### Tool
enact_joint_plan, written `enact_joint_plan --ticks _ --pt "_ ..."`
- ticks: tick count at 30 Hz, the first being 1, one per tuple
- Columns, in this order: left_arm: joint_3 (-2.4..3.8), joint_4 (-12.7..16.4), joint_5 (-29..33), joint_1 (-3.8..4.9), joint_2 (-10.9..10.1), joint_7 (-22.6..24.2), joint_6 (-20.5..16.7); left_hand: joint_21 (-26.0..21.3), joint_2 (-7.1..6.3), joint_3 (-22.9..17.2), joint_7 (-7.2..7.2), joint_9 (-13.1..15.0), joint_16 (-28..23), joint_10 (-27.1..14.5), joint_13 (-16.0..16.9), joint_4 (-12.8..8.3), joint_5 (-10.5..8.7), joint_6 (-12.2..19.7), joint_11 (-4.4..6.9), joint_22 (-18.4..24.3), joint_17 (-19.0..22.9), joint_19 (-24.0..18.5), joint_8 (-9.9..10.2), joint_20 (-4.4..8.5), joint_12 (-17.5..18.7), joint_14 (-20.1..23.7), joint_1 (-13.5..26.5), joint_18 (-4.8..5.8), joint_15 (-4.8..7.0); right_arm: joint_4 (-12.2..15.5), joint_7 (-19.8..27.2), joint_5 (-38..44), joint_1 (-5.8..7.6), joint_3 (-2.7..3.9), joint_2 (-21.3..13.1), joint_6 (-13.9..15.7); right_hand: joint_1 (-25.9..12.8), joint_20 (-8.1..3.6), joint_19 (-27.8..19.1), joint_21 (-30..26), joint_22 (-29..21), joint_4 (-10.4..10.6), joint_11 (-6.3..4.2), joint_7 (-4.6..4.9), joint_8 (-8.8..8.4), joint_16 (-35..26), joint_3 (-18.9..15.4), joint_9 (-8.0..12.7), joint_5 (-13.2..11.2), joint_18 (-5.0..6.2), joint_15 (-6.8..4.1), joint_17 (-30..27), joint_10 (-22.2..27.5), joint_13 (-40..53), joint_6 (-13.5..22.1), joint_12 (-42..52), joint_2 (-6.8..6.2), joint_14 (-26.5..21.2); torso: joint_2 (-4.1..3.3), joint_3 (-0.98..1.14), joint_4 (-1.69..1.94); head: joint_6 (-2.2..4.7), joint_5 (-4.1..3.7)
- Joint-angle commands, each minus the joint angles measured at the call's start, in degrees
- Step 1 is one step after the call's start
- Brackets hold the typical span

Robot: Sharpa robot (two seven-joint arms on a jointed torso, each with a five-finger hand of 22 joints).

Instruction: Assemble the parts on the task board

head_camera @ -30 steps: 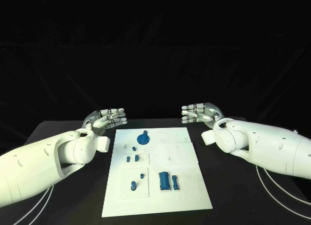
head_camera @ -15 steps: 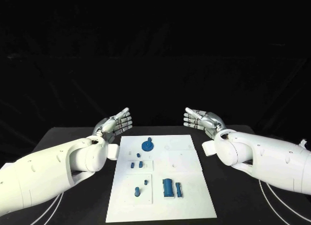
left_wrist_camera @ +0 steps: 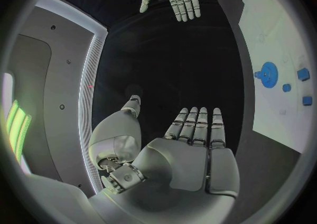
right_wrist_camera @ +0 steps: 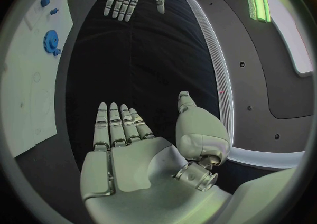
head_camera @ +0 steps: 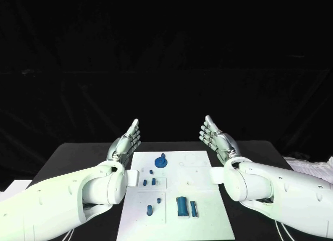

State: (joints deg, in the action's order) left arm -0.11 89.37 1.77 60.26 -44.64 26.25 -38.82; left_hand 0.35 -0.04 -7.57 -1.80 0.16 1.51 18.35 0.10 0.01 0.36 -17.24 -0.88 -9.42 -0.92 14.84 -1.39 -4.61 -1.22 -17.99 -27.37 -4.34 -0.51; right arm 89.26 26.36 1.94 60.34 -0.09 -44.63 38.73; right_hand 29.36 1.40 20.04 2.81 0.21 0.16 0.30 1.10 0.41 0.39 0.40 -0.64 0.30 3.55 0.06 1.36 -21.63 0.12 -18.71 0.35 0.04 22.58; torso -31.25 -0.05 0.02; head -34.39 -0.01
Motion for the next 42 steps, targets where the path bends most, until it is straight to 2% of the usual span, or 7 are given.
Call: enact_joint_plan --ticks 1,7,28,29,31,34,42 --pt "0.11 0.58 -1.77 -0.1 -0.05 3.54 -5.29 -0.35 0.04 2.4 1.8 -0.16 -1.51 -5.83 -0.1 -0.01 -0.36 5.46 0.88 2.98 0.92 -4.71 1.39 4.61 1.22 5.73 8.69 4.34 0.51 0.68 3.43 -1.93 -0.17 0.09 -0.06 5.37 -9.37 -1.4 -6.41 -2.81 -0.21 -0.16 -0.3 -1.1 -0.41 -0.39 -0.4 0.64 -0.3 -3.55 -0.06 -1.36 6.88 -0.12 5.97 -0.35 -0.04 -7.2 0.07 0.05 -0.02 0.01 0.01" --pt "0.11 0.58 -1.77 -0.1 -0.05 3.55 -5.3 -0.35 0.04 7.57 1.8 -0.16 -1.51 -8.78 -0.1 -0.01 -0.36 8.24 0.88 4.5 0.92 -7.02 1.39 4.61 1.22 8.62 13.08 4.34 0.51 0.69 3.44 -1.94 -0.18 0.09 -0.06 5.38 -13.79 -1.4 -9.42 -2.81 -0.21 -0.16 -0.3 -1.1 -0.41 -0.39 -0.4 0.64 -0.3 -3.55 -0.06 -1.36 10.18 -0.12 8.8 -0.35 -0.04 -10.62 0.07 0.05 -0.02 0.01 0.01" --pt "0.11 0.58 -1.77 -0.1 -0.05 3.55 -5.3 -0.35 0.04 7.57 1.8 -0.16 -1.51 -14.14 -0.1 -0.01 -0.36 13.17 0.88 9.42 0.92 -14.84 1.39 4.61 1.22 13.73 21.12 4.34 0.51 0.69 3.44 -1.94 -0.18 0.09 -0.06 5.38 -22.67 -1.4 -15.44 -2.81 -0.21 -0.16 -0.3 -1.1 -0.41 -0.39 -0.4 0.64 -0.3 -3.55 -0.06 -1.36 16.72 -0.12 14.38 -0.35 -0.04 -17.38 0.07 0.05 -0.02 0.01 0.01" --pt "0.11 0.58 -1.77 -0.1 -0.05 3.55 -5.3 -0.35 0.04 7.57 1.8 -0.16 -1.51 -14.23 -0.1 -0.01 -0.36 17.24 0.88 9.42 0.92 -14.84 1.39 4.61 1.22 17.99 21.45 4.34 0.51 0.69 3.44 -1.94 -0.18 0.09 -0.06 5.38 -23.75 -1.4 -20.04 -2.81 -0.21 -0.16 -0.3 -1.1 -0.41 -0.39 -0.4 0.64 -0.3 -3.55 -0.06 -1.36 17.51 -0.12 18.71 -0.35 -0.04 -18.27 0.07 0.05 -0.02 0.01 0.01" --pt "0.11 0.58 -1.77 -0.1 -0.05 3.55 -5.3 -0.35 0.04 7.57 1.8 -0.16 -1.51 -18.35 -0.1 -0.01 -0.36 17.24 0.88 9.42 0.92 -14.84 1.39 4.61 1.22 17.99 21.78 4.34 0.51 0.69 3.44 -1.94 -0.18 0.09 -0.06 5.38 -29.36 -1.4 -20.04 -2.81 -0.21 -0.16 -0.3 -1.1 -0.41 -0.39 -0.4 0.64 -0.3 -3.55 -0.06 -1.36 21.63 -0.12 18.71 -0.35 -0.04 -22.58 0.07 0.05 -0.02 0.01 0.01" --pt "0.11 0.58 -1.77 -0.1 -0.05 3.55 -5.3 -0.35 0.04 7.57 1.8 -0.16 -1.51 -18.35 -0.1 -0.01 -0.36 17.24 0.88 9.42 0.92 -14.84 1.39 4.61 1.22 17.99 27.37 4.34 0.51 0.69 3.44 -1.94 -0.18 0.09 -0.06 5.38 -29.36 -1.4 -20.04 -2.81 -0.21 -0.16 -0.3 -1.1 -0.41 -0.39 -0.4 0.64 -0.3 -3.55 -0.06 -1.36 21.63 -0.12 18.71 -0.35 -0.04 -22.58 0.07 0.05 -0.02 0.01 0.01" --pt "0.11 0.58 -1.77 -0.1 -0.05 3.55 -5.3 -0.35 0.04 7.57 1.8 -0.16 -1.51 -18.35 -0.1 -0.01 -0.36 17.24 0.88 9.42 0.92 -14.84 1.39 4.61 1.22 17.99 27.37 4.34 0.51 0.69 3.44 -1.94 -0.18 0.09 -0.06 5.38 -29.36 -1.4 -20.04 -2.81 -0.21 -0.16 -0.3 -1.1 -0.41 -0.39 -0.4 0.64 -0.3 -3.55 -0.06 -1.36 21.63 -0.12 18.71 -0.35 -0.04 -22.58 0.07 0.05 -0.02 0.01 0.01"
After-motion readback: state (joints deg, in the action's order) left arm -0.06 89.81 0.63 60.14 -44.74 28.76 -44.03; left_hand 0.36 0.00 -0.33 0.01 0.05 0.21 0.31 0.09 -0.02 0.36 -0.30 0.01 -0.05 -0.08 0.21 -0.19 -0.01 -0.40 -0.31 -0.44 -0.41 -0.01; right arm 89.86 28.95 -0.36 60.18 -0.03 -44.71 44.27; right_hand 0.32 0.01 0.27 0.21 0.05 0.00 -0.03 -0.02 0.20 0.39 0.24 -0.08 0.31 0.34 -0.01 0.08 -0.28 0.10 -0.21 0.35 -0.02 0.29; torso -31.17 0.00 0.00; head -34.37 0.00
